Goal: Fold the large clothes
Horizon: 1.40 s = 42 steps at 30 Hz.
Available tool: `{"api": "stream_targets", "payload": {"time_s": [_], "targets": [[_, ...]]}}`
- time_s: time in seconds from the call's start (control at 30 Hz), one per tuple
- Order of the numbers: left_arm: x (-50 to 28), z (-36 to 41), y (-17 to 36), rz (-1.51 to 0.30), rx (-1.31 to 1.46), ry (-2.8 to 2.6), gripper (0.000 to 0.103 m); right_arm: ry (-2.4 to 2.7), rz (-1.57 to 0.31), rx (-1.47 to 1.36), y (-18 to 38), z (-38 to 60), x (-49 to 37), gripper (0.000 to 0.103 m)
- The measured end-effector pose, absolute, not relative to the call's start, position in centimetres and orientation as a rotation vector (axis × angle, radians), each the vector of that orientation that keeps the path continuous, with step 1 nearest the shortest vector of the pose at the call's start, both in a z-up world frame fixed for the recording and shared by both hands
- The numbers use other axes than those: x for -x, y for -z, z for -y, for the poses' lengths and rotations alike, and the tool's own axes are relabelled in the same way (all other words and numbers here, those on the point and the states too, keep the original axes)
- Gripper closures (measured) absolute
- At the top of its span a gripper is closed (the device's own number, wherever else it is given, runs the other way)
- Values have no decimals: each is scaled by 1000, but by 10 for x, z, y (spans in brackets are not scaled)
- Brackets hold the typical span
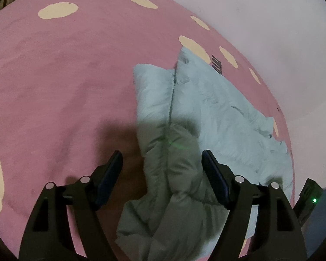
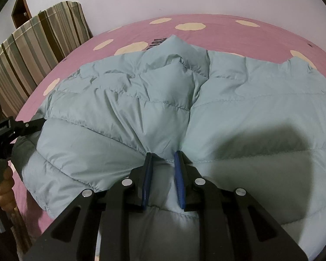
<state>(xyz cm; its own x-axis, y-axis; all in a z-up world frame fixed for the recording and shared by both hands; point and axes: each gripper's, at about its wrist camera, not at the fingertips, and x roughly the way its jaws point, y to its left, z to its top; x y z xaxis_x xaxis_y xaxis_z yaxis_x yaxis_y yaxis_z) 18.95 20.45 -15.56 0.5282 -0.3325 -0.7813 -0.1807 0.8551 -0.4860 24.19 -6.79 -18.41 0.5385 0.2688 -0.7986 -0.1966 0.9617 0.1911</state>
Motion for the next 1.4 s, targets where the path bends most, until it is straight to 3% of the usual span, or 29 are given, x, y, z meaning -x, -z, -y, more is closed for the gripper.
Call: {"api": "stream_targets", "payload": {"time_s": [0.67, 0.8, 0.9, 1.13, 1.4], "targets": [[-217, -212, 170, -1060, 640, 171, 28, -272, -946, -74, 185, 66, -241, 83], [-219, -208, 175, -1071, 698, 252, 52, -268, -940, -71, 185, 65, -240, 83], [-221, -201, 178, -1078, 697, 264, 55, -267, -940, -71, 186, 65, -240, 83], [-217, -188, 163, -1056, 629, 245, 75, -258, -935, -71, 186, 62, -239, 83], [-207, -171, 129, -997, 531, 233, 82, -256, -940, -82, 185, 62, -239, 83]]}}
